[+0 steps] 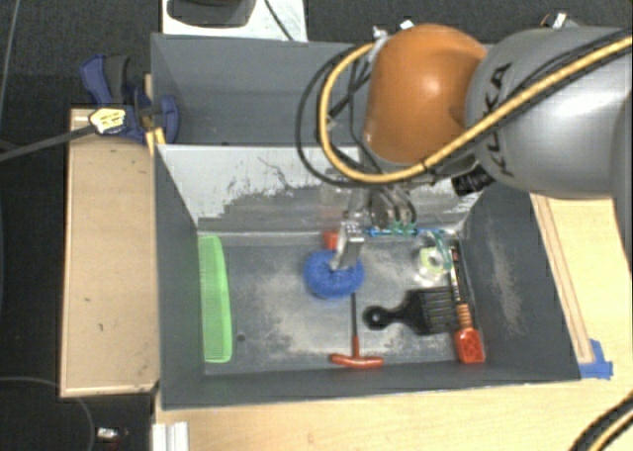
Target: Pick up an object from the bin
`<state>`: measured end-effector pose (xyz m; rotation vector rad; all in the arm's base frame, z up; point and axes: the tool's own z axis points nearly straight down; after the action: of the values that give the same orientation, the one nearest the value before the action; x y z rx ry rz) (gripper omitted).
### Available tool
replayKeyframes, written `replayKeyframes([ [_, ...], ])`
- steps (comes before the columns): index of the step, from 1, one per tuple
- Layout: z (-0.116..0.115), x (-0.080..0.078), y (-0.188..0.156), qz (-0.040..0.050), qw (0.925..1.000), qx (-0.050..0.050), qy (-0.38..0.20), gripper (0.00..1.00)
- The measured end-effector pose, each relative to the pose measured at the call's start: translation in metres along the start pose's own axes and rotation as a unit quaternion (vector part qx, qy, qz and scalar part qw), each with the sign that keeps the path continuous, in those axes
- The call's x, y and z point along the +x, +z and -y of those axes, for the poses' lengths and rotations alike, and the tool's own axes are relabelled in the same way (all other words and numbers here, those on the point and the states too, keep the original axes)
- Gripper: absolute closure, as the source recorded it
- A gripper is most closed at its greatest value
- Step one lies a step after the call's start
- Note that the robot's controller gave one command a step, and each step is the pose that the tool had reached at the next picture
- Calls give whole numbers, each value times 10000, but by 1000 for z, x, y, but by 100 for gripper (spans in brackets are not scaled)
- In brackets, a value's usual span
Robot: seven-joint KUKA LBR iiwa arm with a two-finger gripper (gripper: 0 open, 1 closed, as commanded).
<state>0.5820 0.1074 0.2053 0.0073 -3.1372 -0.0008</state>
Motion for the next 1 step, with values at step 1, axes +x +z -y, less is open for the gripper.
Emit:
replayKeyframes([
  [1, 1, -1, -5, 41, 10000, -4, 15, 0],
])
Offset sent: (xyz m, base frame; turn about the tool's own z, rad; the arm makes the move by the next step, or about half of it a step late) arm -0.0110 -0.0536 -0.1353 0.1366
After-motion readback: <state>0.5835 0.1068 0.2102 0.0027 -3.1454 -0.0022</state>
